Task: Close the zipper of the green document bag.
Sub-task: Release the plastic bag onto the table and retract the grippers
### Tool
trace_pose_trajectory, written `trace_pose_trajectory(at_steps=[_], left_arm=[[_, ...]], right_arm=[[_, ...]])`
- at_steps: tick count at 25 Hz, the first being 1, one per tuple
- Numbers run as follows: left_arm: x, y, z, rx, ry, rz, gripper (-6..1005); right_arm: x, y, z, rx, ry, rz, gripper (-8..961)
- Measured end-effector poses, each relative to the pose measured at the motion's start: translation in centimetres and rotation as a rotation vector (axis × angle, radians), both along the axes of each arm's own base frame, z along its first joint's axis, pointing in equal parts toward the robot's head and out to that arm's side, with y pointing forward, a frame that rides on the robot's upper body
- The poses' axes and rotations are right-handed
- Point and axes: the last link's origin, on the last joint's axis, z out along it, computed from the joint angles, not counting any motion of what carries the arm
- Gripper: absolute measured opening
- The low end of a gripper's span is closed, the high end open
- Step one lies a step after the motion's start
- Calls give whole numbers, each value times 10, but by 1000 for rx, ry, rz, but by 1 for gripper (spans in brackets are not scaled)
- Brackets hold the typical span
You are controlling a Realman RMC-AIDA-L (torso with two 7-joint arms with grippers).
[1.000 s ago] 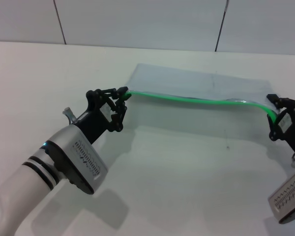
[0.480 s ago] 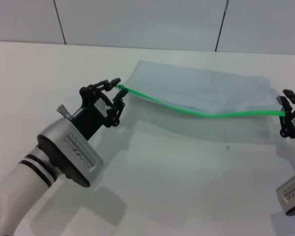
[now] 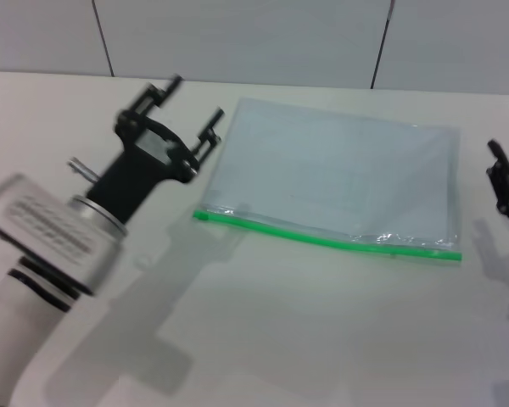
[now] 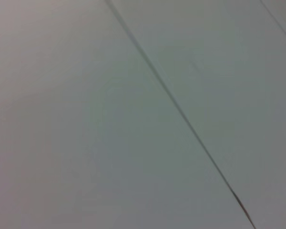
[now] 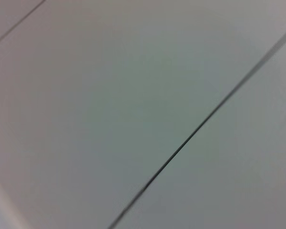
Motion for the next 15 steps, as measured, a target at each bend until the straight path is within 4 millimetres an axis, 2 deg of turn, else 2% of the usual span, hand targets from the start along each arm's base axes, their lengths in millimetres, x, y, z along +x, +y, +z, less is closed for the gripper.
trace_pose_trajectory(at_steps=[6, 9, 12, 15], left_arm=[[-7, 2, 28, -59, -308, 15, 648], [-13, 3, 40, -80, -427, 25, 671], [-17, 4, 48, -82, -510, 42, 711], [-22, 4, 54, -45, -560, 69, 783]], right_arm=[[-14, -3, 15, -64, 412, 80, 483], [-16, -3, 25, -120, 600, 116, 555], [-14, -2, 32, -157, 716, 125, 638], [-11, -1, 37, -154, 744, 121, 715]])
